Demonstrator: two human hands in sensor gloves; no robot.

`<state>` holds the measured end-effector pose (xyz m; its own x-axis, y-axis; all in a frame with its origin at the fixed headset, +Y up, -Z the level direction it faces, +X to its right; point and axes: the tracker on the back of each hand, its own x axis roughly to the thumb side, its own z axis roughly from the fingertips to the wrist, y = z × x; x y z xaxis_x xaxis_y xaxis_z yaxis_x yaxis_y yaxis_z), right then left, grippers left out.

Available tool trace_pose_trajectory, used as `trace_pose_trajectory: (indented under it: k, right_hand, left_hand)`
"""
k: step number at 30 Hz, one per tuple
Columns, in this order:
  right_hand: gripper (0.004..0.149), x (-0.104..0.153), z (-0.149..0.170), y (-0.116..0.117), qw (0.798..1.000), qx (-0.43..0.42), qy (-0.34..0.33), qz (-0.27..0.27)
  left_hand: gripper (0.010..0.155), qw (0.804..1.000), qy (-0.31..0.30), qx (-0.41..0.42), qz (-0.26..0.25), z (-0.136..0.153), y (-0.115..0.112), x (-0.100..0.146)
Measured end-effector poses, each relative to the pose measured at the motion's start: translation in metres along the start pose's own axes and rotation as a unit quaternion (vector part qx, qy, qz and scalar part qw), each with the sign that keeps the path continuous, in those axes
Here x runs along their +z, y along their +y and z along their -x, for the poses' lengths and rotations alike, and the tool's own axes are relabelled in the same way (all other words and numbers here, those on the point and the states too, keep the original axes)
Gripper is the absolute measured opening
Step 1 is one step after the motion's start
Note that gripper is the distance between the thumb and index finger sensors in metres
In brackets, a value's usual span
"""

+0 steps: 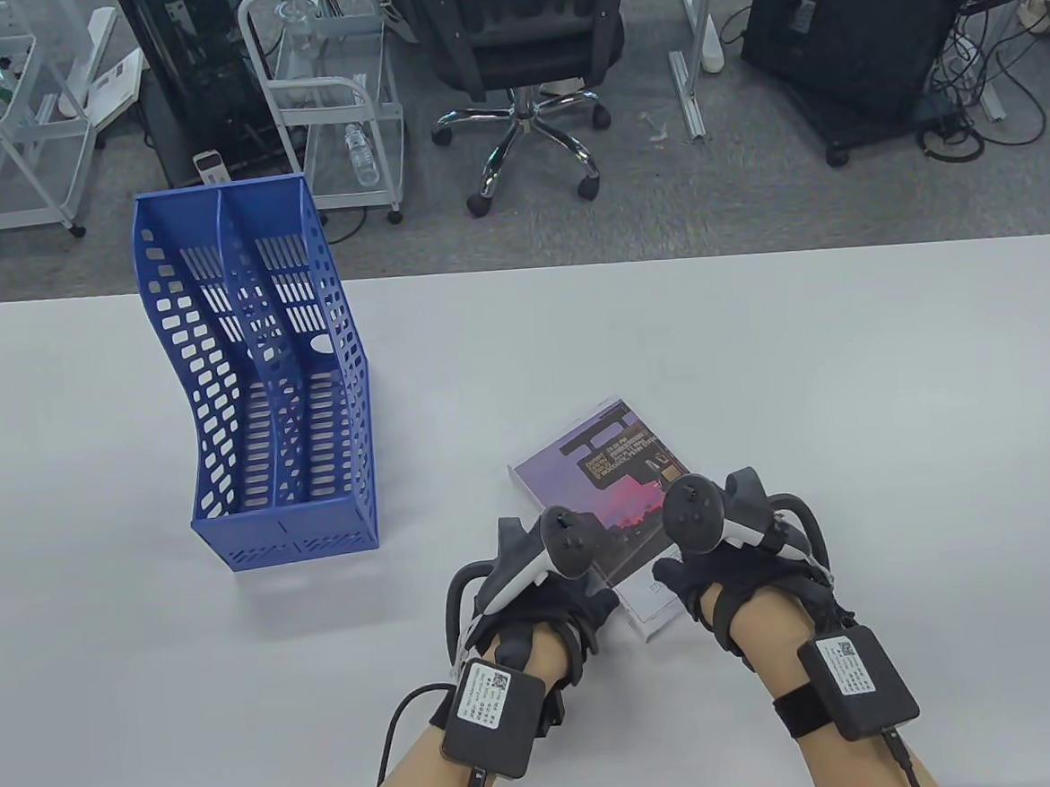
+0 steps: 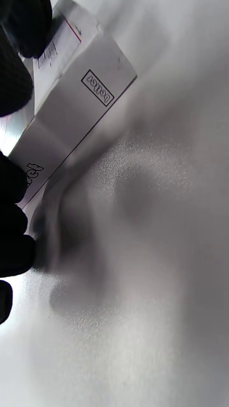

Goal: Insert the book into the document holder

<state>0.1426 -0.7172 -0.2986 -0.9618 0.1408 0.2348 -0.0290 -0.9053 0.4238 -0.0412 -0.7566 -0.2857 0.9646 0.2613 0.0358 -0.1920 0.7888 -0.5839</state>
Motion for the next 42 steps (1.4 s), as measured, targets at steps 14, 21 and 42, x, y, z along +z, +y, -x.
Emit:
trace_pose_trajectory:
  k: [14, 21, 42]
  right_hand:
    - [0.067, 0.008, -0.014, -0.003, 0.999, -0.028, -0.031, -0.012]
    - [0.072, 0.005, -0.003, -0.004, 0.995, -0.067, -0.014, 0.07]
    - [0.081, -0.007, 0.043, 0.018, 0.893, -0.45, -0.016, -0.005]
  left_hand:
    - [0.079, 0.998, 0.002, 0.057, 0.011, 0.008, -0.009, -0.02]
    - [0.084, 0.991, -0.014, 0.136, 0.002, 0.01, -0.009, -0.014]
    - [0.081, 0.902, -0.189, 0.382, -0.064, 0.007, 0.016, 0.016]
